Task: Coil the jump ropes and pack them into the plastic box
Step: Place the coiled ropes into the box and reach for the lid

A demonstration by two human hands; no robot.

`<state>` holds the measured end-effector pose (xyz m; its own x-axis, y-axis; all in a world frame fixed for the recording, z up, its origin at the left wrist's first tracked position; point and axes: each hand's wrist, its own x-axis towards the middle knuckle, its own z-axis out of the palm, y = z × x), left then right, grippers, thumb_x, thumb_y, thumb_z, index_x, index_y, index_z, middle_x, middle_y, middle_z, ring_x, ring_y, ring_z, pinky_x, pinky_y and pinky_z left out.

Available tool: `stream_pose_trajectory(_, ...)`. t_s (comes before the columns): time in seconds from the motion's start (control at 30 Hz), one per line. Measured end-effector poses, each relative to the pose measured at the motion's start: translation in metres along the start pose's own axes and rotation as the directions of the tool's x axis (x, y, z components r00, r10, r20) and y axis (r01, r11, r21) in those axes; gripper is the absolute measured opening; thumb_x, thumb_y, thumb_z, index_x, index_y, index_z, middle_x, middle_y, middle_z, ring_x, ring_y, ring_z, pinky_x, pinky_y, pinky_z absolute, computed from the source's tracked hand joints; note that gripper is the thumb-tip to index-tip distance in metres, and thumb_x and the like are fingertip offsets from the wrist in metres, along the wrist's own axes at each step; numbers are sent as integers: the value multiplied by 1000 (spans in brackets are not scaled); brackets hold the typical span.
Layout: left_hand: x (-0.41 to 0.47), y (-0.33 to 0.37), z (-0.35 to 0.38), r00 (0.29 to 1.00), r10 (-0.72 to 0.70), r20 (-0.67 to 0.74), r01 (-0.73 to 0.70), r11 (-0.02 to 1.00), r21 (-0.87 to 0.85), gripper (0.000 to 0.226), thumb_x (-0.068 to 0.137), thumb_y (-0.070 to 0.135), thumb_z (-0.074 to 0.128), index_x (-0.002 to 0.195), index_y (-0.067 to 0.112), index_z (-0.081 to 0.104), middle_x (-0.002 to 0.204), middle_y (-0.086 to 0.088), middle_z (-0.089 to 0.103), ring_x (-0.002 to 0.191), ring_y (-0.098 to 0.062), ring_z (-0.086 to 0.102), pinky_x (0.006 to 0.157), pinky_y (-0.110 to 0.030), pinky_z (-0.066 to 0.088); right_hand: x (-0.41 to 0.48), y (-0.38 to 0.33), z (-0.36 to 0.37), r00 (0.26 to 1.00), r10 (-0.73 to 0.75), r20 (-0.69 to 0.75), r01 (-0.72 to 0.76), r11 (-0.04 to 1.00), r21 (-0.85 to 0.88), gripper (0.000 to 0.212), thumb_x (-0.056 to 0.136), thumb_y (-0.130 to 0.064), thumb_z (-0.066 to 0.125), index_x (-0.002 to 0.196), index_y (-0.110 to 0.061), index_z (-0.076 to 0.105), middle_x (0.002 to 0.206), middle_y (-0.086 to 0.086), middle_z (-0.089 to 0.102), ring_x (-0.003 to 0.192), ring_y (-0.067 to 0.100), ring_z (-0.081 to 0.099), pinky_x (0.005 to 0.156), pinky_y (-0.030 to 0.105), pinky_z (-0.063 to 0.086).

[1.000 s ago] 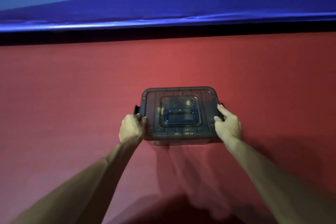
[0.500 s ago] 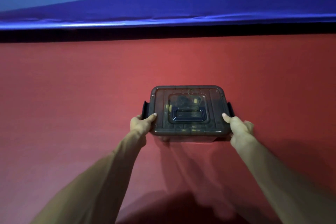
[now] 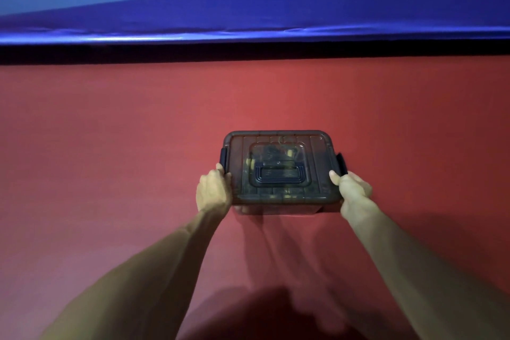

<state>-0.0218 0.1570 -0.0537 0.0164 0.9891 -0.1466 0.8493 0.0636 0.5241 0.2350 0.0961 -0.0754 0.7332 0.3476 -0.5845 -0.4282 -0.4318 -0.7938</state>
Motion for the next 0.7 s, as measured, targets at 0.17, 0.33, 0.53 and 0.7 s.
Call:
stream_pose_trajectory(0.17, -3, -5, 3, 997, 58, 42, -60, 996, 59, 38, 100, 17, 37, 134, 1, 44, 108, -30, 65, 102, -48, 59, 79, -45, 45, -21, 7, 0, 920, -383, -77, 346, 890, -297, 40, 82, -13, 74, 122, -18, 67, 119, -2, 65, 112, 22, 60, 100, 31, 46)
stream_pose_trajectory(0.33, 2, -5, -2, 996, 58, 63, -62, 996, 66, 38, 102, 18, 40, 135, 1, 47, 110, -28, 63, 108, -48, 55, 88, -49, 46, -17, 8, -4, 889, -450, 82, 435, 777, -455, 36, 92, -13, 62, 127, -9, 62, 126, 10, 60, 119, 26, 54, 97, 28, 40)
stream_pose_trajectory(0.53, 7, -5, 1, 994, -85, 70, 93, 989, -111, 28, 99, 23, 49, 117, 4, 59, 109, -26, 64, 105, -44, 59, 81, -40, 47, -28, 6, -8, 811, -567, 145, 543, 638, -546, 34, 96, -12, 57, 129, -8, 60, 127, 9, 59, 120, 27, 52, 92, 26, 38)
stream_pose_trajectory(0.7, 5, -7, -4, 981, -119, 156, 163, 934, -317, 34, 96, 16, 54, 130, 12, 59, 116, -17, 67, 113, -34, 60, 94, -39, 49, -37, 3, -13, 726, -638, 256, 550, 315, -774, 34, 96, -19, 58, 129, -15, 60, 123, 6, 55, 117, 30, 48, 97, 41, 35)
